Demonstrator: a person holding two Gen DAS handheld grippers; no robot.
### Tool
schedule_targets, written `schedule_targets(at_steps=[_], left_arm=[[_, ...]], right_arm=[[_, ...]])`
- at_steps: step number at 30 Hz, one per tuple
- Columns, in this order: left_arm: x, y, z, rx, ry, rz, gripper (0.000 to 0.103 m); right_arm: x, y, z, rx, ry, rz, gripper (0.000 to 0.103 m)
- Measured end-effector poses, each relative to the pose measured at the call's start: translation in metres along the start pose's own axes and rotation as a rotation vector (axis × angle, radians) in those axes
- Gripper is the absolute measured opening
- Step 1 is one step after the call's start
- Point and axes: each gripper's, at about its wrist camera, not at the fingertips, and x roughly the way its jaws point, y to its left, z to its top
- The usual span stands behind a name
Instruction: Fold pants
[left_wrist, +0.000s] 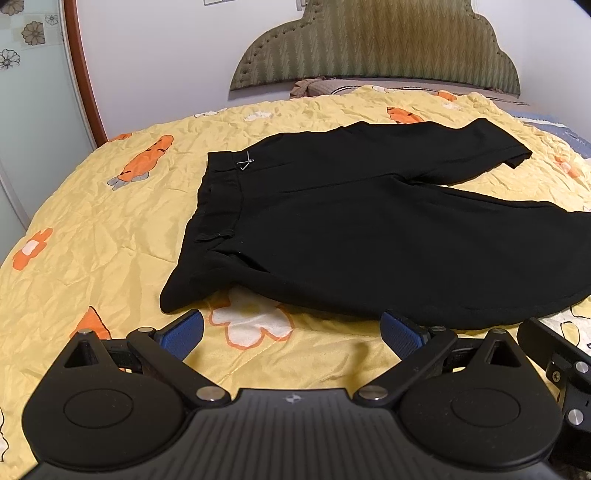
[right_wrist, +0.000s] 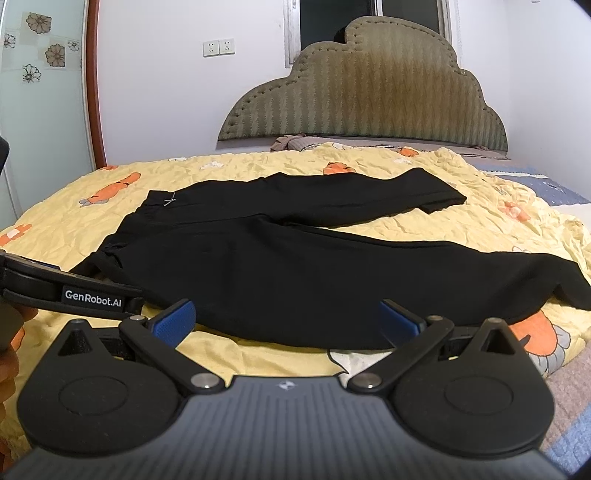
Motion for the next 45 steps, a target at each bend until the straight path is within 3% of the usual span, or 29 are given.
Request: schedule_targets(at_steps=[20, 27, 31, 35, 45], left_arm=[[0.016, 0.009, 0.015, 0.004, -0.016, 0.036, 0.103], [0.028, 0.019, 0.026, 0.01, -0.03, 0.041, 0.103], [0.035, 0.033, 0.04, 0.016, -0.051, 0.026, 0.103], [0.047, 0.052, 0.06, 0.01, -0.063, 0.002, 0.103], [0.095, 0.085, 0.111, -0.013, -0.08, 0.036, 0.103]], right_arm=[[0.014, 0.003, 0.009, -0.048, -0.029, 0.054, 0.103], [0.028, 0.003, 0.037, -0.148, -0.106, 0.089, 0.103], [0.045, -0.001, 0.065, -0.237, -0.163, 0.164, 0.103], [0.08, 0.001, 0.098, -0.337, -0.203, 0.22, 0.103], [0.23, 0.006, 0.161, -0.438, -0.057, 0.355, 0.103]])
